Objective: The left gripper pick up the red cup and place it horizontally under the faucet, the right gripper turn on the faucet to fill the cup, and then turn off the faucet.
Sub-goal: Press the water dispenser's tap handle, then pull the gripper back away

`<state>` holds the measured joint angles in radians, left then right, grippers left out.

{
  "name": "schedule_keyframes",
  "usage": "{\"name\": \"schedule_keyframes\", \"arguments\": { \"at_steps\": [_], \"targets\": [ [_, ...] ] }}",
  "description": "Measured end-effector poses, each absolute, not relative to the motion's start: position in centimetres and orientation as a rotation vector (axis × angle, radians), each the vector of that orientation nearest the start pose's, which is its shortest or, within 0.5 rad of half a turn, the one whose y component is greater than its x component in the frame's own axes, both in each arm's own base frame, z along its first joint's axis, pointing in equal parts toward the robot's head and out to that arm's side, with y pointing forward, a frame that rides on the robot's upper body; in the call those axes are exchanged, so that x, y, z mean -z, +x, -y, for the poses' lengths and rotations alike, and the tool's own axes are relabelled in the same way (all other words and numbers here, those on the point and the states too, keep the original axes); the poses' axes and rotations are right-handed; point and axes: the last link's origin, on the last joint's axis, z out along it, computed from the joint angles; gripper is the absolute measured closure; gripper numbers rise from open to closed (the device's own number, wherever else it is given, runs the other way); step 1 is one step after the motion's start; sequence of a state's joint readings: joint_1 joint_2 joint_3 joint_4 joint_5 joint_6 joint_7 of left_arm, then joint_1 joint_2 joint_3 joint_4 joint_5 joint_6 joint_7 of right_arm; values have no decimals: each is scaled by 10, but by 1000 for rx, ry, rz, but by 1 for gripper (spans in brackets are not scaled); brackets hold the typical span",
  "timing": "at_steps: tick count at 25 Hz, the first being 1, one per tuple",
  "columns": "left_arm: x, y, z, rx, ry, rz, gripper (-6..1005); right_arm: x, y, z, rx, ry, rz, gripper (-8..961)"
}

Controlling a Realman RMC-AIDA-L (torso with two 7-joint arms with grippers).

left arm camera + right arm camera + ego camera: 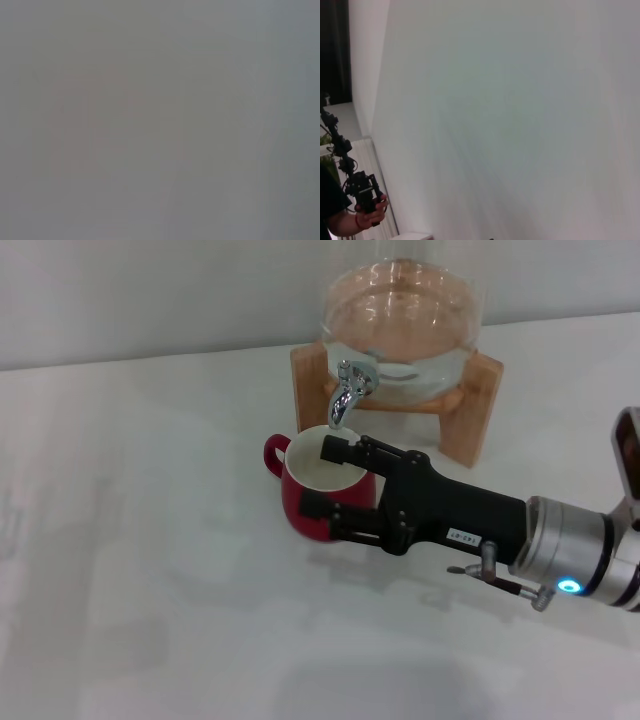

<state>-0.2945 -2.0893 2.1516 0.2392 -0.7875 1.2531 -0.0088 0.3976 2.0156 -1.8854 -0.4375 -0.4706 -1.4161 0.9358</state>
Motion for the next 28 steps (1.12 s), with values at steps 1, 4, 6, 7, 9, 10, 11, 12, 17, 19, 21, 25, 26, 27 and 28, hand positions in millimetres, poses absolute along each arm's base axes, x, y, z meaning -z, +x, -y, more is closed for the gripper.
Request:
{"name": "schedule_keyframes", "arguments": {
  "at_steps": [1,4,6,7,9,10,11,12,17,19,21,25,26,27,28],
  "targets": [
    [1,-345,-295,643,-1458,477,242,52,221,-293,-1327,-2449,-535,121],
    [1,-346,-294,642,-1458,477,242,53,220,-297,-1314,-2441,-548,121],
    [1,-346,-294,641,-1457,477,242,52,221,-301,-1302,-2424,-563,121],
    [1,-346,-294,641,-1458,477,242,52,221,-303,-1297,-2416,-569,121],
    [1,-346,-294,641,-1459,475,242,51,222,-306,-1290,-2401,-577,121],
    [1,-345,-295,642,-1460,474,242,51,222,-307,-1287,-2395,-579,121],
    [1,-345,-295,642,-1461,473,242,50,223,-308,-1284,-2389,-581,121],
    [1,-345,-295,642,-1462,472,242,49,223,-309,-1283,-2383,-581,121],
    [1,-344,-296,645,-1464,471,242,46,224,-312,-1282,-2361,-579,121],
    [1,-344,-296,646,-1465,470,242,45,225,-313,-1281,-2353,-578,121],
    [1,-343,-297,647,-1466,468,242,43,226,-314,-1279,-2345,-578,121],
    [1,-343,-297,647,-1467,466,242,42,228,-315,-1275,-2332,-581,121],
    [1,-343,-297,647,-1467,466,242,42,228,-315,-1275,-2332,-581,121],
    [1,-343,-297,647,-1467,466,242,42,228,-315,-1275,-2331,-581,121],
    [1,-343,-297,646,-1468,467,242,42,228,-315,-1275,-2331,-582,121]
  ]
}}
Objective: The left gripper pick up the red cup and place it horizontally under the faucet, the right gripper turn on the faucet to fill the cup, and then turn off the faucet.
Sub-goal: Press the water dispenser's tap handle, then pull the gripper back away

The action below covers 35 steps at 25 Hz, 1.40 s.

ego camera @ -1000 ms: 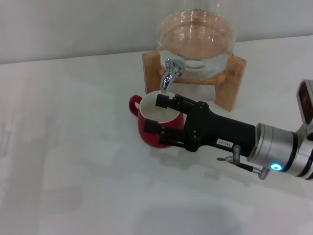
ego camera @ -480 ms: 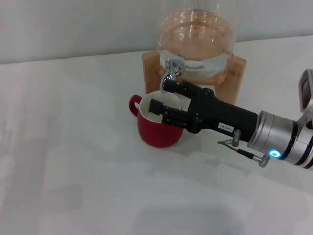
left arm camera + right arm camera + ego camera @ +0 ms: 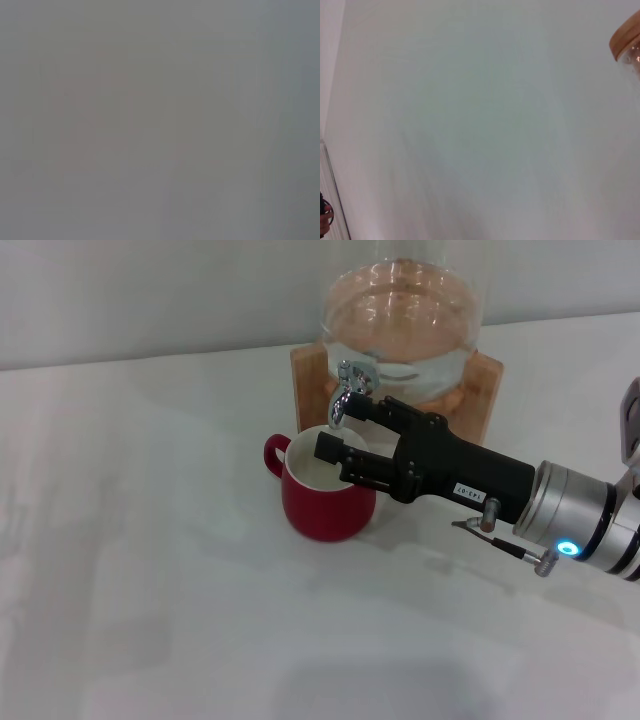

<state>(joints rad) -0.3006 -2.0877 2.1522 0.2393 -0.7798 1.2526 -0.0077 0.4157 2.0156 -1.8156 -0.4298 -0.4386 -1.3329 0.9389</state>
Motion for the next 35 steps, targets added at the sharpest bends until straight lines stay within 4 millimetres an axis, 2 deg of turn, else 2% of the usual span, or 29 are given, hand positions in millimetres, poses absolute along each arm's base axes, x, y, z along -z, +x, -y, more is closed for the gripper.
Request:
{"name": "schedule_keyframes", "arguments": {
  "at_steps": [35],
  "targets": [
    [4,-341,-305,636,-1490,470,242,43,229,-315,-1269,-2328,-588,121]
  ]
}}
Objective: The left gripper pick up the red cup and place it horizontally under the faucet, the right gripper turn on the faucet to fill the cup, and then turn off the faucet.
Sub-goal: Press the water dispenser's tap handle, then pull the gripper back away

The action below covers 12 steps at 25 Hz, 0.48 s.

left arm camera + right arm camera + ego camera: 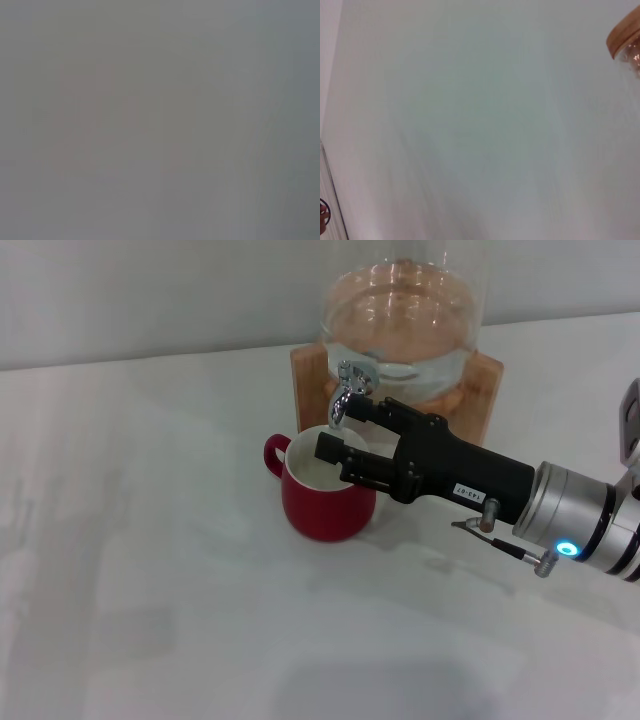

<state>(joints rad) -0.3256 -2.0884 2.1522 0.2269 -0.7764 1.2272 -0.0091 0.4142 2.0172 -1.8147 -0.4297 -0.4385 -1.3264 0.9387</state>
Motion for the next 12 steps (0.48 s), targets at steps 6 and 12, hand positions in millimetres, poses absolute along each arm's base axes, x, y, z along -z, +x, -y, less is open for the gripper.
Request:
{"name": "schedule_keyframes", "arguments": {
  "at_steps": [6,12],
  "targets": [
    [4,-340,-305,638,-1491,470,242,43,230,-315,-1264,-2324,-594,121],
    [4,-340,-305,637,-1491,471,242,42,231,-315,-1265,-2319,-596,121]
  ]
}}
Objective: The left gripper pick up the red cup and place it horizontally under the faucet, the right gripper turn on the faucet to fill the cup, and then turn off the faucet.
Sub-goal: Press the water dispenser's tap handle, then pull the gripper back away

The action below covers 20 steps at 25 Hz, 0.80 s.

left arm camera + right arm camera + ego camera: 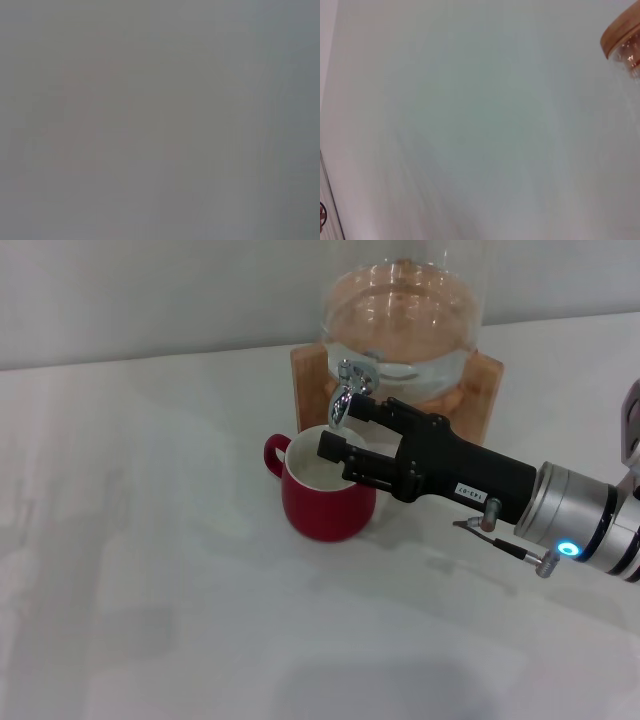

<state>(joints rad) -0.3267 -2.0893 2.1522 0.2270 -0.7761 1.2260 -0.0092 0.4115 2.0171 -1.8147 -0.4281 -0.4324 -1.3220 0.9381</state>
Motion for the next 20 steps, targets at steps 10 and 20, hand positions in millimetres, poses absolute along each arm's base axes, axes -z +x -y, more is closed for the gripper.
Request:
{"name": "schedule_keyframes", "arguments": {
  "at_steps": [10,20],
  "targets": [
    [4,-340,-306,637,-1492,469,242,39,232,-317,-1272,-2295,-597,121],
    [4,-340,-306,638,-1494,468,242,37,234,-318,-1270,-2278,-598,121]
  ]
}}
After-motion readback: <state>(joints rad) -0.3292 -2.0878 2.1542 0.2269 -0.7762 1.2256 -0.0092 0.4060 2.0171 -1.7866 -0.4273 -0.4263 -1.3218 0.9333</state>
